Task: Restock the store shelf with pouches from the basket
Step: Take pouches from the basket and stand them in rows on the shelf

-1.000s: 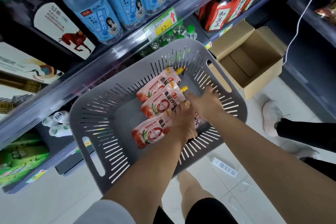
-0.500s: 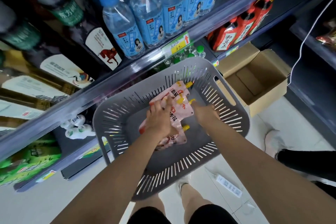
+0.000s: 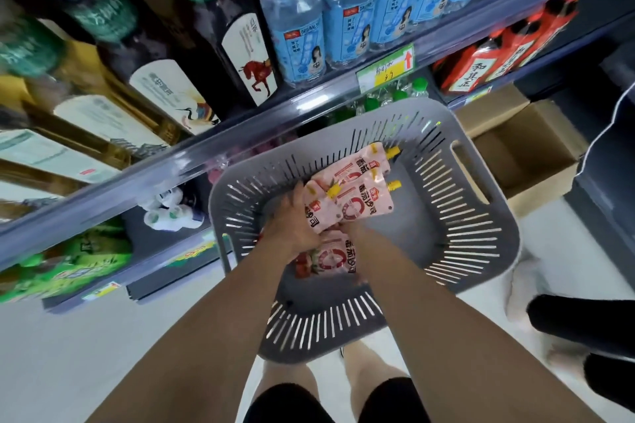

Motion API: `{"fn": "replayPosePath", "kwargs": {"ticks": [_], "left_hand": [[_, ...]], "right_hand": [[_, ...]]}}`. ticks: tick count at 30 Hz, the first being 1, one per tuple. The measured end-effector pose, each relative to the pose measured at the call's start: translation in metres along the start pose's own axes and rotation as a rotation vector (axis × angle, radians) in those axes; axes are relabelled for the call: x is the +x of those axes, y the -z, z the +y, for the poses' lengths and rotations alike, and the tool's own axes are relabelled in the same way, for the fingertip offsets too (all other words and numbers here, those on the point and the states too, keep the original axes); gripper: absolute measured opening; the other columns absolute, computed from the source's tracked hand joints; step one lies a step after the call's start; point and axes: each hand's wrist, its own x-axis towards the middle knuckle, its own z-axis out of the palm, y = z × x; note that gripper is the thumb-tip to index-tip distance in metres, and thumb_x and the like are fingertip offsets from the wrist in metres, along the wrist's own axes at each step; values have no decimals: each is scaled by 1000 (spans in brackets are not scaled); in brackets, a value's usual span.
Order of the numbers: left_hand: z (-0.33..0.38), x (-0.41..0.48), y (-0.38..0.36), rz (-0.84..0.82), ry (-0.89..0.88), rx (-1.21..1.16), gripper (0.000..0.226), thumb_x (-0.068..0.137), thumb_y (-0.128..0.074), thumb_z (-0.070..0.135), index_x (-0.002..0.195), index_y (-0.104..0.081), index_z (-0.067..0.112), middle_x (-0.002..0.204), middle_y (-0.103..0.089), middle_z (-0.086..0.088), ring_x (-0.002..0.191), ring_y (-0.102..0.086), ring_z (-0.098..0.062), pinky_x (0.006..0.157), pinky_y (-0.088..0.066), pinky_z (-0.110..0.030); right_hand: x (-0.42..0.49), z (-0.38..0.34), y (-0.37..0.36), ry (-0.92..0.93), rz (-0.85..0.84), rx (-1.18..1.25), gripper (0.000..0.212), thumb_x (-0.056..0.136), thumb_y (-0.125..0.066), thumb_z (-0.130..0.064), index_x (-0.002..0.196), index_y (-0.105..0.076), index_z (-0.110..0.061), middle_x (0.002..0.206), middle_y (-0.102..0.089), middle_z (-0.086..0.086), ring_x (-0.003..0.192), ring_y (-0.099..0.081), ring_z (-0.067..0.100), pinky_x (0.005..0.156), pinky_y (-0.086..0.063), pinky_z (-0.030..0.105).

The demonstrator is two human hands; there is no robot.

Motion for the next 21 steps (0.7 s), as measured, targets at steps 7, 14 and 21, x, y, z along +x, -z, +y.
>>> {"fn": "replayPosePath", "kwargs": {"ticks": [7,14,21], "left_hand": [[-16,1,5,-147,188,-71,119,61,-78,40,152,-4,20,151,-27,-12,136,-30,-34,109,-32,-45],[-12,4,8,-123,132,-20,112,63,-76,41,150,-10,17,150,-29,-12,136,-28,-32,110,-28,-45],[-6,11,11,-168,119,-22,117,57,-77,46,150,-11,19,149,-31,-8,135,-32,-28,110,-30,-47]], "right_hand": [[5,17,-32,-130,-102,544,39,95,-49,-36,109,-55,0,80,-63,16,71,-61,29,56,-42,34],[27,23,-48,-102,-30,730,56,95,-48,-36,142,-39,-7,144,-42,20,131,-42,36,97,-40,42],[22,19,-40,-155,527,253,116,59,-77,-55,144,-10,-14,136,-32,18,123,-43,37,96,-42,46]]}}
